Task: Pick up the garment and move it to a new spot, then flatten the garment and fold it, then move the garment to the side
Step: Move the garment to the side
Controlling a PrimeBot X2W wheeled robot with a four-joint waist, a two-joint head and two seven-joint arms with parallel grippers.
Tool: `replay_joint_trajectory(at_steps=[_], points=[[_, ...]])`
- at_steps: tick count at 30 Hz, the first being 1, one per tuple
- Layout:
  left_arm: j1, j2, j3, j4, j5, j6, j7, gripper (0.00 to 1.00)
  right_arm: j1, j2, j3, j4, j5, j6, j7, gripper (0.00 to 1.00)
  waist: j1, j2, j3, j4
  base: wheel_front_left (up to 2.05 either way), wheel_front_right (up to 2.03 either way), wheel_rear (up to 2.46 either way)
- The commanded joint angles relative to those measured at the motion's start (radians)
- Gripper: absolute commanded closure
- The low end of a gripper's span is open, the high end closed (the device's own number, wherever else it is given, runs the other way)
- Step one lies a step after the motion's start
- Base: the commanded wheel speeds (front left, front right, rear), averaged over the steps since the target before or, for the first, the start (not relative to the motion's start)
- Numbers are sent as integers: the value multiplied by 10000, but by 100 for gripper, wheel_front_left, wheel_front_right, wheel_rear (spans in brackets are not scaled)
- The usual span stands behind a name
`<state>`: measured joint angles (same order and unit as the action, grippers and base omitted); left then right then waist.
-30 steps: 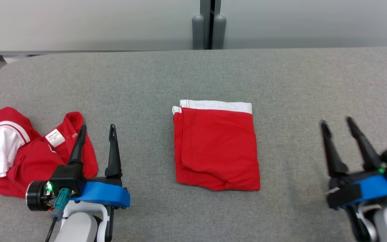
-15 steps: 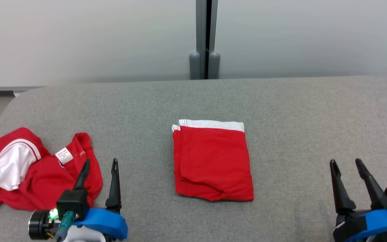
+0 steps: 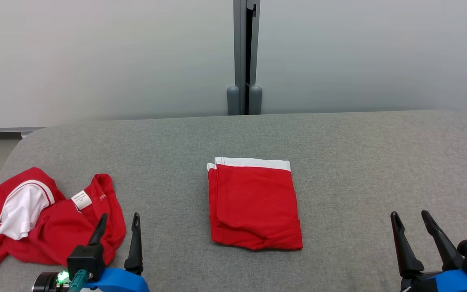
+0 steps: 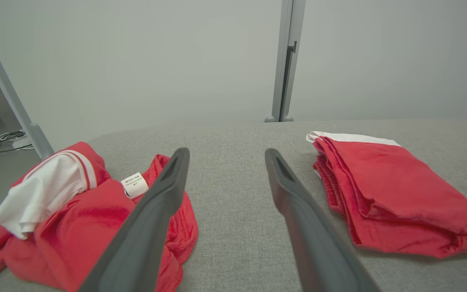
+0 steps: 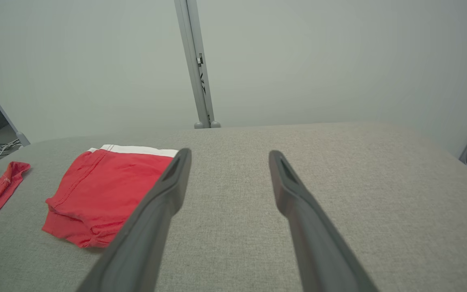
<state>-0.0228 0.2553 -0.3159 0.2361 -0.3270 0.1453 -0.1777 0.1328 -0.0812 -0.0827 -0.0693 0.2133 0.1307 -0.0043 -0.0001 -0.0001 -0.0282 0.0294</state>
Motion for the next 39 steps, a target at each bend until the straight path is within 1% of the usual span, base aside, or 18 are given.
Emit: replay_joint_trajectory(at_steps=[1,18,22,25,28,32,34,39], points=[[54,70,-5,-13,-50,39,6,0,158,40,-20,-97,-54,0,40,0,1,1,11,-14,0,0,0],[46,89,-18,55,-198,186,-73,0,98,93,-16,-372,-157,0,330,0,1,1,-45,-82,0,0,0],[-129,121,-34,47,-195,156,-88,0,23,52,-33,-339,-145,2,362,0,1,1,47,-56,0,0,0],[-413,141,-70,-46,-94,120,-157,0,-163,-61,-28,-226,-88,2,453,0,1,1,279,66,0,0,0],[-879,93,-114,-249,23,112,-271,0,-519,-228,11,-63,-4,2,512,0,1,1,937,304,0,0,0],[-1536,-44,-163,-387,133,64,-446,0,-1245,-463,415,548,162,0,482,0,1,1,1889,692,0,0,0],[-1917,-158,-169,-346,182,81,-546,0,-1721,-564,713,1090,279,0,426,0,1,1,2248,898,0,0,0],[-2580,-401,-210,-157,290,10,-736,0,-2942,-578,1460,2732,650,0,214,0,1,1,2848,1299,0,0,0]])
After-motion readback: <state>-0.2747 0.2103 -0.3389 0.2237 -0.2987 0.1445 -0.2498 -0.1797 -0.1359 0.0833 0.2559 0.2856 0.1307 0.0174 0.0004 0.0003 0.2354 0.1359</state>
